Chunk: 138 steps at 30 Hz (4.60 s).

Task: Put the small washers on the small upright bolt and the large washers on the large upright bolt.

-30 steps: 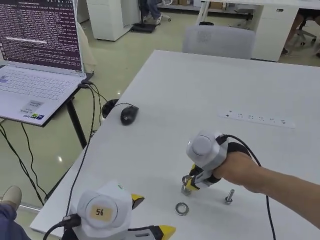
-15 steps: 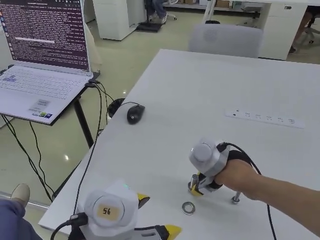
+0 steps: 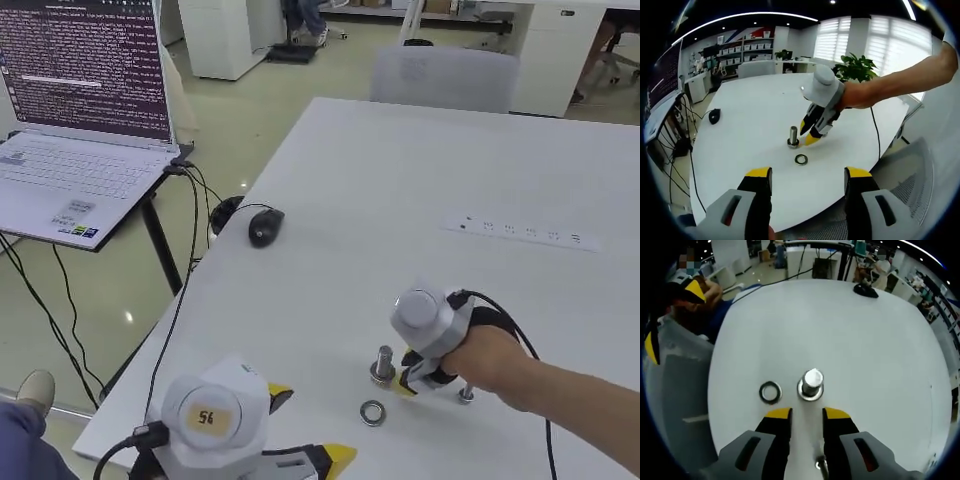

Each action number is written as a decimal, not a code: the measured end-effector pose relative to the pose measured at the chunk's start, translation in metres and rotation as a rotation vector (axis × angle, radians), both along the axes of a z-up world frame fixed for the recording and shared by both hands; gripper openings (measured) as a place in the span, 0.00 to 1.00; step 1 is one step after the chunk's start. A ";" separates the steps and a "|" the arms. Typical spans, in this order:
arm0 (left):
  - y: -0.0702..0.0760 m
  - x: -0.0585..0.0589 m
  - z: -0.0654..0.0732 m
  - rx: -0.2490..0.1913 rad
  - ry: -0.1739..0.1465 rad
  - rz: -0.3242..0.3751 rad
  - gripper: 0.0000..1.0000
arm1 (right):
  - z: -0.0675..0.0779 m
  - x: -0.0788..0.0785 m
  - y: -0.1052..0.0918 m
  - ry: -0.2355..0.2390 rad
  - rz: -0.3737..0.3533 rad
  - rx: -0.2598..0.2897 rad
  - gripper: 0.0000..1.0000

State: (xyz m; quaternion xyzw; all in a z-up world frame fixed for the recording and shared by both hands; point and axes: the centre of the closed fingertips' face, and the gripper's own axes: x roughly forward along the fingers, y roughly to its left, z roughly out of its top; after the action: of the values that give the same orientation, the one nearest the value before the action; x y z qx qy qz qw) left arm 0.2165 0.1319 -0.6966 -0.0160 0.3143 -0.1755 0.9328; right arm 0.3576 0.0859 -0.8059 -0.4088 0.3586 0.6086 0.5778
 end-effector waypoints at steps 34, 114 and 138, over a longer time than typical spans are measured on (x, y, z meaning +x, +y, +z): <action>0.002 -0.003 0.002 0.003 0.000 0.006 0.57 | -0.018 -0.053 0.022 0.045 0.153 0.041 0.28; -0.009 -0.001 0.006 0.015 -0.007 -0.022 0.57 | -0.017 -0.062 -0.024 0.075 0.407 0.052 0.23; -0.011 0.000 0.004 0.009 -0.006 -0.021 0.57 | 0.060 -0.025 0.017 -0.043 0.300 0.211 0.23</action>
State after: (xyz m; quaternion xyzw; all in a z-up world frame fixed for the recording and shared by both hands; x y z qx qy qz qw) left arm 0.2167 0.1210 -0.6926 -0.0078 0.3123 -0.1841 0.9319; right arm 0.3325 0.1025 -0.7460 -0.4078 0.2154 0.7131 0.5279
